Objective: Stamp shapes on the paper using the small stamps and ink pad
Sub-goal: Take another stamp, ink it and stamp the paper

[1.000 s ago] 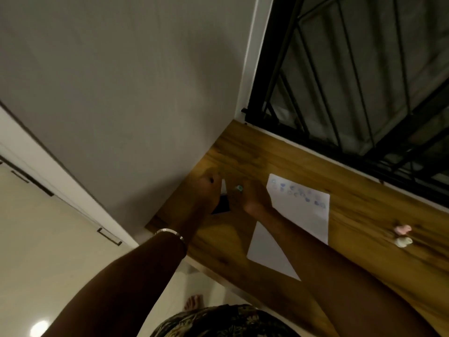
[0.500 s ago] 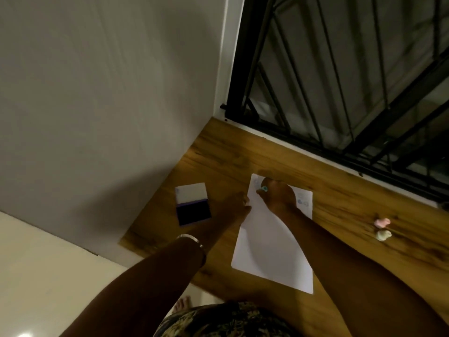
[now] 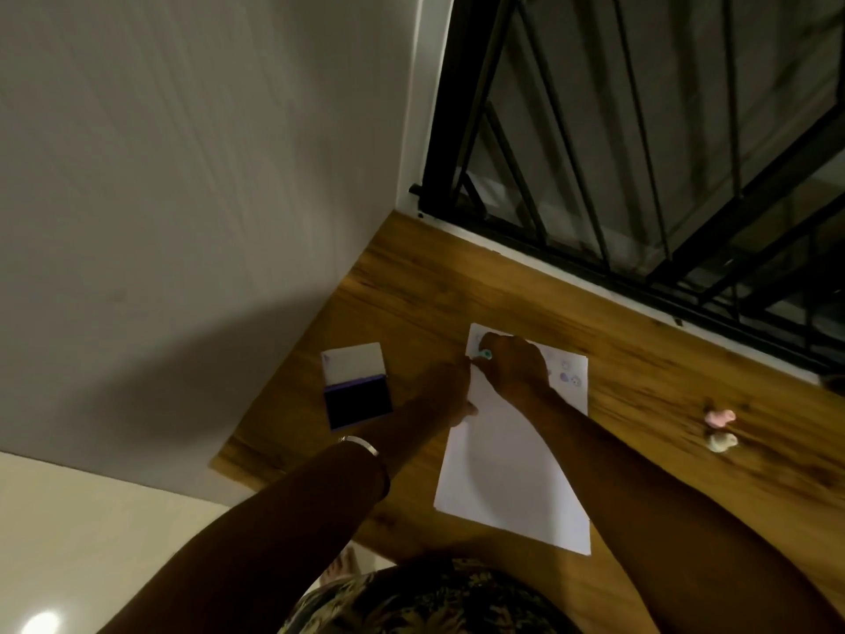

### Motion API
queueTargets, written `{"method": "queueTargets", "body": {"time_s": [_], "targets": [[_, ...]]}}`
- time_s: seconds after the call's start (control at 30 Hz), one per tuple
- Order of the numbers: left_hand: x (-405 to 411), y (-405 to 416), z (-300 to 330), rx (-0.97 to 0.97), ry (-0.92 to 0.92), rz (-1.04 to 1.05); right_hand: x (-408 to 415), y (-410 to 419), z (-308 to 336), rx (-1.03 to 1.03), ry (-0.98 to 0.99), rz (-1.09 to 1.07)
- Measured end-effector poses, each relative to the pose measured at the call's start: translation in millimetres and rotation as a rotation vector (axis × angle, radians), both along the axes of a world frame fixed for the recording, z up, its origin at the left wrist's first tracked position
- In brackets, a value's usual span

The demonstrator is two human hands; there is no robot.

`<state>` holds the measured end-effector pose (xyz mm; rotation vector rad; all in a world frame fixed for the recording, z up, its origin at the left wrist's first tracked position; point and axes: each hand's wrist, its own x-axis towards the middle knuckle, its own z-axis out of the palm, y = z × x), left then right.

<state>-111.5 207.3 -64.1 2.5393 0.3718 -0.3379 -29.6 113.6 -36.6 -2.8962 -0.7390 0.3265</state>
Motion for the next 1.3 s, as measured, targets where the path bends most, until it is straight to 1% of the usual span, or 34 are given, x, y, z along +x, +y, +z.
{"method": "queueTargets", "body": {"time_s": [0.3, 0.53, 0.73, 0.8, 0.9, 1.0, 1.07, 1.13, 1.23, 1.3], "targets": [[-1.2, 0.6, 5.1, -0.031, 0.025, 0.017, 4.0, 5.4, 1.8, -0.064, -0.031, 0.051], [-0.3, 2.5, 9.3, -0.013, 0.038, -0.014, 10.2, 10.9, -4.3, -0.047, 0.000, 0.059], [-1.1, 2.0, 12.9, -0.048, 0.058, -0.013, 9.7, 17.5, -8.2, -0.107, 0.009, 0.056], [-2.6, 0.9, 14.3, -0.053, 0.060, 0.001, 8.1, 15.8, -6.8, -0.079, 0.030, 0.022], [-3.9, 1.1, 16.3, -0.092, 0.054, 0.022, 0.8, 7.5, -5.0, 0.054, 0.055, -0.081], [-4.5, 2.2, 17.7, -0.152, 0.015, 0.044, -4.0, -4.8, -2.6, 0.159, 0.003, -0.161], [-4.8, 2.2, 15.6, -0.194, -0.019, 0.065, -5.3, -16.3, -1.2, 0.162, -0.024, -0.184], [-3.6, 1.5, 13.3, -0.286, -0.027, 0.135, -6.9, -30.1, -0.8, 0.134, -0.038, -0.202], [3.7, 1.7, 19.3, -0.490, -0.018, 0.419, -11.3, -47.8, -2.5, 0.122, -0.047, -0.231], [13.7, 2.6, 22.2, -0.600, -0.025, 0.550, -15.5, -55.4, -3.7, 0.136, -0.046, -0.241]]}}
